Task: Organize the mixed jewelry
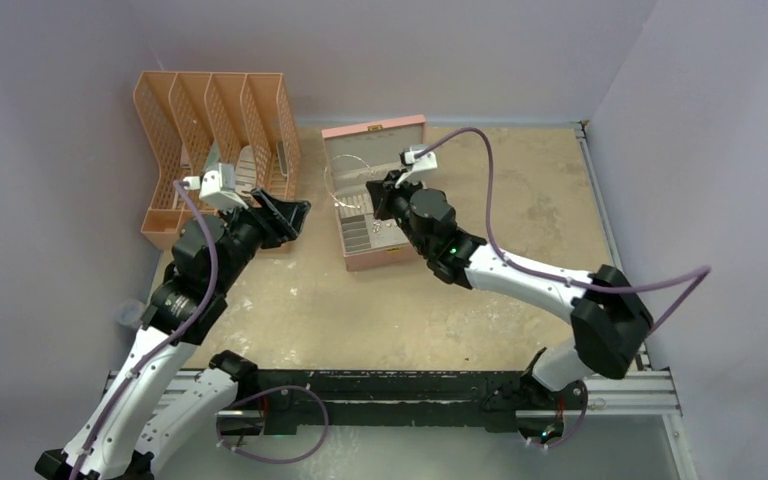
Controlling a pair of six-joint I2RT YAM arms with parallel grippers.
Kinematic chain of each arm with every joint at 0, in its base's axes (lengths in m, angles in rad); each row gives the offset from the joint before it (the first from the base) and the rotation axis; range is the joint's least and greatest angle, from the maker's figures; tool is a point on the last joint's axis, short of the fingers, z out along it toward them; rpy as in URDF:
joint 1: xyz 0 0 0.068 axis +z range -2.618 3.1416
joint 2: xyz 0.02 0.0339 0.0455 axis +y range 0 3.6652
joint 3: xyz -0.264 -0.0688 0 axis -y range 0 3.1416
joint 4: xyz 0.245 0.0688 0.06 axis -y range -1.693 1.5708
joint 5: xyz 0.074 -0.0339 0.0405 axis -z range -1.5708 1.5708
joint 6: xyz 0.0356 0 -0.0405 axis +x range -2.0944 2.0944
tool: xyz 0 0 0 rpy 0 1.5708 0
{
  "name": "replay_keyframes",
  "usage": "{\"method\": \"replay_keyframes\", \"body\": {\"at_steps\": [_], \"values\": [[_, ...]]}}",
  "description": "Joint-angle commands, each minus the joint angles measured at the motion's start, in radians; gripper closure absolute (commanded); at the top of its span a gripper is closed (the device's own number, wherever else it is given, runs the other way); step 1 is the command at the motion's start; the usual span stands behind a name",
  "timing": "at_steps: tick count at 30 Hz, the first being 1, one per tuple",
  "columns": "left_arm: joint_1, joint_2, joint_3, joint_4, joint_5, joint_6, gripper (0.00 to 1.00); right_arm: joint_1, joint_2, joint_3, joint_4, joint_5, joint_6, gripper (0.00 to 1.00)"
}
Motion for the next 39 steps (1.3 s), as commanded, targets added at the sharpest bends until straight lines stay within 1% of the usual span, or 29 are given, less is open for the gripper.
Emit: {"method": "replay_keyframes", "body": {"at_steps": [1,6,11,15,25,30,39], "values": [[0.007,-0.027,0.025,-0.018,-0.069,0.069,0.41,-0.051,0.095,0.088,0.101,-0.061,-0.146,1.00],[0.007,-0.007,0.006,-0.013,-0.074,0.062,0.42,-0.112,0.178,0.128,0.144,-0.129,-0.218,1.00],[0.007,0.036,-0.005,0.010,-0.052,0.054,0.42,-0.178,0.252,0.161,0.165,-0.155,-0.233,1.00],[0.007,0.077,-0.009,0.017,-0.052,0.065,0.42,-0.206,0.283,0.172,0.208,-0.168,-0.261,1.00],[0.007,0.109,-0.029,0.024,-0.069,0.076,0.42,-0.275,0.364,0.225,0.223,-0.235,-0.223,1.00],[0.007,0.124,-0.036,0.022,-0.070,0.070,0.43,-0.296,0.397,0.253,0.207,-0.232,-0.194,1.00],[0.007,0.137,-0.040,0.027,-0.062,0.067,0.43,-0.311,0.394,0.270,0.223,-0.287,-0.198,1.00]]}}
